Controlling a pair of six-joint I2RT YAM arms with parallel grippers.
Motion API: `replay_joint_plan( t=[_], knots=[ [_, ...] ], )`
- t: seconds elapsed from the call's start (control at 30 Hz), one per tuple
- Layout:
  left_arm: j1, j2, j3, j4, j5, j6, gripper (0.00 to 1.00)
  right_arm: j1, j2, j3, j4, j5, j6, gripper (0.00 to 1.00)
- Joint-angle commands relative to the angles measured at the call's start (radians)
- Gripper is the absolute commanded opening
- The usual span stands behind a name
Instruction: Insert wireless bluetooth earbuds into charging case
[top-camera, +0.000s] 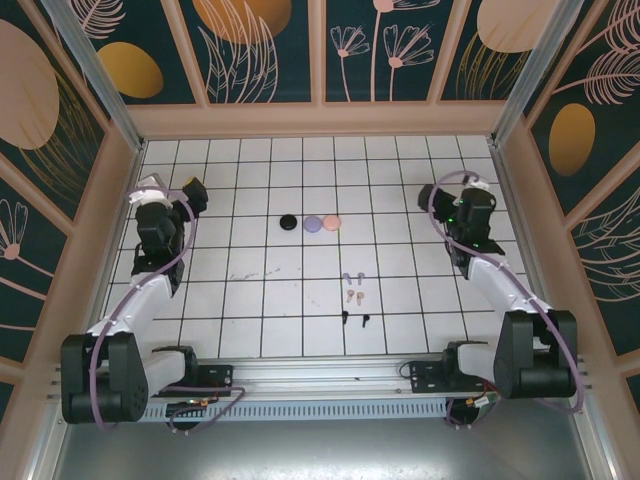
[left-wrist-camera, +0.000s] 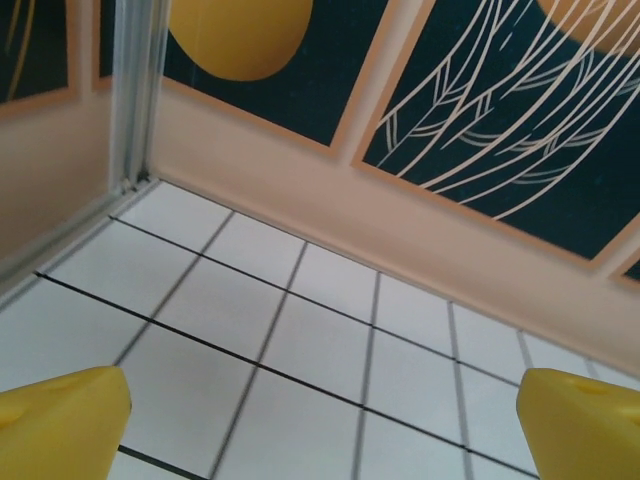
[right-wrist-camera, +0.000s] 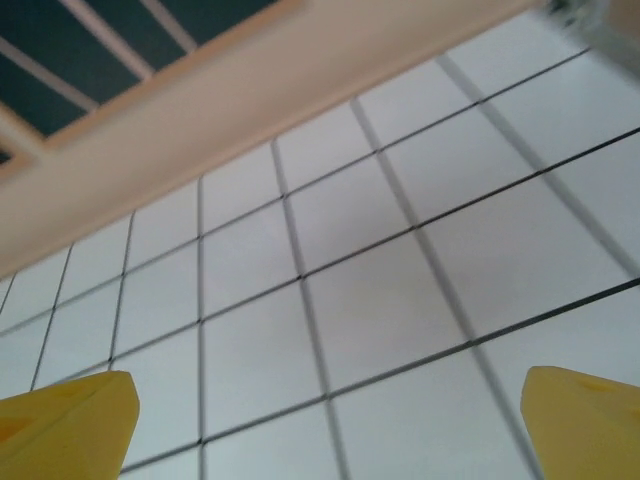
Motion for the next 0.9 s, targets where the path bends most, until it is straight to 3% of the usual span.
replay_joint_plan(
  t=[0.0, 0.1, 0.3, 0.6, 0.87],
  knots=[
    [-0.006, -0.013, 0.07, -0.147, 0.093, -0.161, 0.99, 0.107, 0.046, 0.121, -0.202, -0.033, -0.012, 0.97],
    [-0.01, -0.003, 0.084, -0.162, 0.178, -0.205, 0.99, 0.207, 0.116, 0.206, -0.293, -0.013, -0.005, 0.94],
    [-0.025, 0.0, 0.081, -0.23, 0.184, -0.264, 0.99, 0.386, 0.26, 0.387, -0.441, 0.058, 0.081, 0.9],
    [-0.027, 0.056, 0.096, -0.328, 0.134, -0.36, 0.99, 0.604, 0.503, 0.693, -0.64, 0.097, 0.238, 0.85],
    [-0.027, 0.12, 0.121, -0.367, 0.042, -0.465, 0.99, 0.717, 0.836, 1.134, -0.861, 0.144, 0.258, 0.8]
  ],
)
